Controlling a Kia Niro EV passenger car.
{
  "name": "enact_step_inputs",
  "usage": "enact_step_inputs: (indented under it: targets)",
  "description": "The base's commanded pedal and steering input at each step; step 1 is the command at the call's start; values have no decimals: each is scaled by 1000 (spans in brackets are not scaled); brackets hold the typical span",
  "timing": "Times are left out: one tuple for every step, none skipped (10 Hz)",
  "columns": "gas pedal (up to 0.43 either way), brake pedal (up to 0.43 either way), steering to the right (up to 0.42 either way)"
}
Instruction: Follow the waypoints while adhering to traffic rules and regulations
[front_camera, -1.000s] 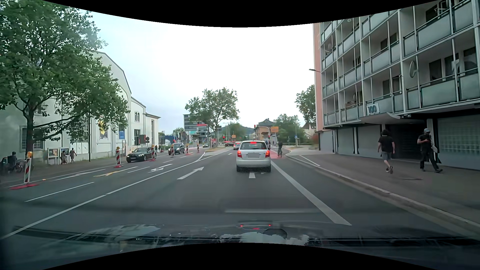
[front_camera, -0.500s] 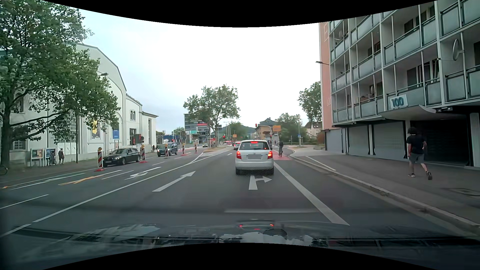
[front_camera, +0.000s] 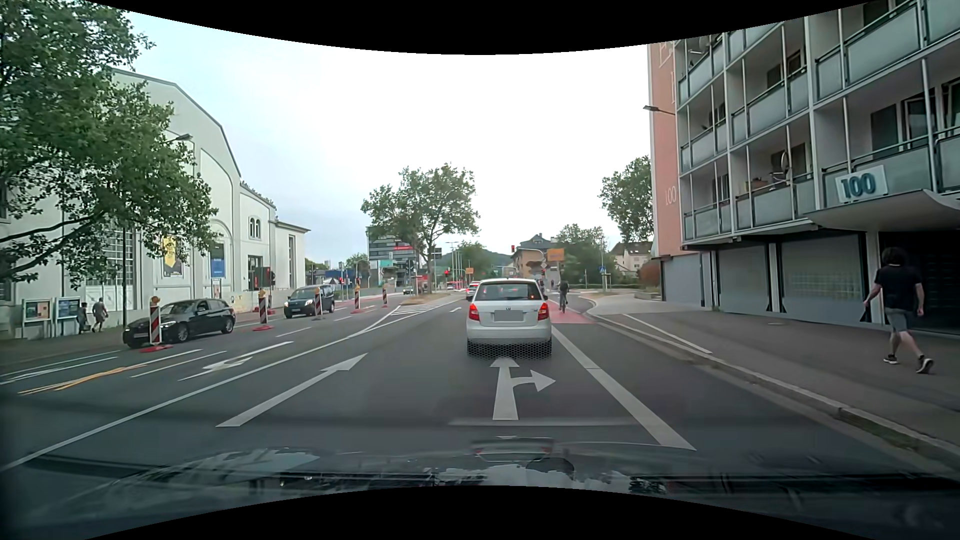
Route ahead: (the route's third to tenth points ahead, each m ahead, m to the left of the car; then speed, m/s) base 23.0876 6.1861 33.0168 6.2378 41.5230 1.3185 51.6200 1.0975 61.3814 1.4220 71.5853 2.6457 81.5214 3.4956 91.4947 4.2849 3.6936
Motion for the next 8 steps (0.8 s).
enact_step_inputs:
  targets:
    - [0,207,-9]
    - [0,207,-9]
    - [0,207,-9]
    - [0,207,-9]
    - [0,207,-9]
    - [0,207,-9]
    - [0,207,-9]
    - [0,195,-9]
